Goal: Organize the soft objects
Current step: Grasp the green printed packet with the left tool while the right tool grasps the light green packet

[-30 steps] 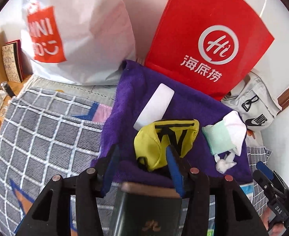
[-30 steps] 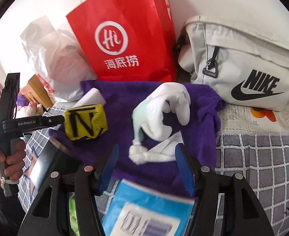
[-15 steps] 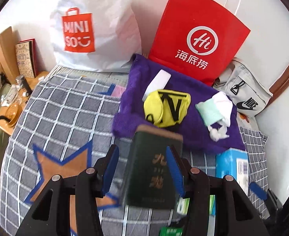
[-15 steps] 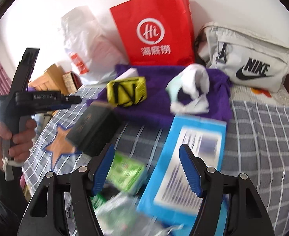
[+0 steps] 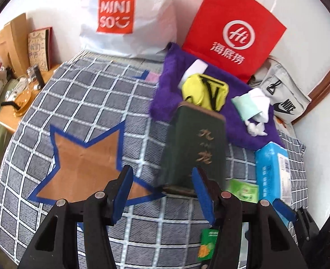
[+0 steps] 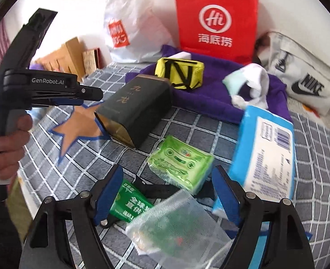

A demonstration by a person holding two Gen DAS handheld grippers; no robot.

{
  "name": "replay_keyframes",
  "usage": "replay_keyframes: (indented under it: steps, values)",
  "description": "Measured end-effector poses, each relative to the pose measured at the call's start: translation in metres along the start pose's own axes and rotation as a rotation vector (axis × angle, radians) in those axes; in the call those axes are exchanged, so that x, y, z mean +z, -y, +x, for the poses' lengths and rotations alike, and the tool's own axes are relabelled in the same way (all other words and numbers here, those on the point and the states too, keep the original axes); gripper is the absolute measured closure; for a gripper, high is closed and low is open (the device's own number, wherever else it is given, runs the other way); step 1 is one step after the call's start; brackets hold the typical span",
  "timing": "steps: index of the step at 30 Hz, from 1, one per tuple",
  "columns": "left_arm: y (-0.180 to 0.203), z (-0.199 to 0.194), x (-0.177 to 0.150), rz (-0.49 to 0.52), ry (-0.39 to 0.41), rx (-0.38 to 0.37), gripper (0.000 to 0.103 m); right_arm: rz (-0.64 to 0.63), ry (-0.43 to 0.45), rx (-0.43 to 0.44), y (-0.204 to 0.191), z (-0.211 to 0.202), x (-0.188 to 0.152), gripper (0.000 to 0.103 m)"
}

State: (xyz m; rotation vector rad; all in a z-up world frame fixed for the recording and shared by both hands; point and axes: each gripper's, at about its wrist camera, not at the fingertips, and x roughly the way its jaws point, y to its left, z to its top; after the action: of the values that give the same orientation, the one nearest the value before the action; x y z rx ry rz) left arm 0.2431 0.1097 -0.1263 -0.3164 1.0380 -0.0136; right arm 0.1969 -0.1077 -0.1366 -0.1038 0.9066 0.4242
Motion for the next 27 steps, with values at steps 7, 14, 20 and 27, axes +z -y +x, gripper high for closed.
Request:
replay_keyframes:
  steps: [7, 14, 20, 27]
  values:
    - [-0.023, 0.009, -0.005, -0.031, -0.013, -0.016, 0.051, -0.131, -0.038, -0.109, -0.022, 0.034, 0.007, 0.023]
    - [-0.039, 0.010, -0.008, -0.063, -0.007, -0.069, 0.047, -0.211, -0.084, -0.198, -0.028, 0.066, -0.007, 0.040]
    - [-0.039, 0.007, -0.016, -0.054, -0.010, -0.068, 0.047, -0.186, -0.037, -0.171, -0.026, 0.057, -0.010, 0.067]
    - [-0.033, 0.001, -0.038, -0.033, -0.025, -0.066, 0.047, -0.121, 0.049, -0.101, -0.029, 0.020, -0.010, 0.073]
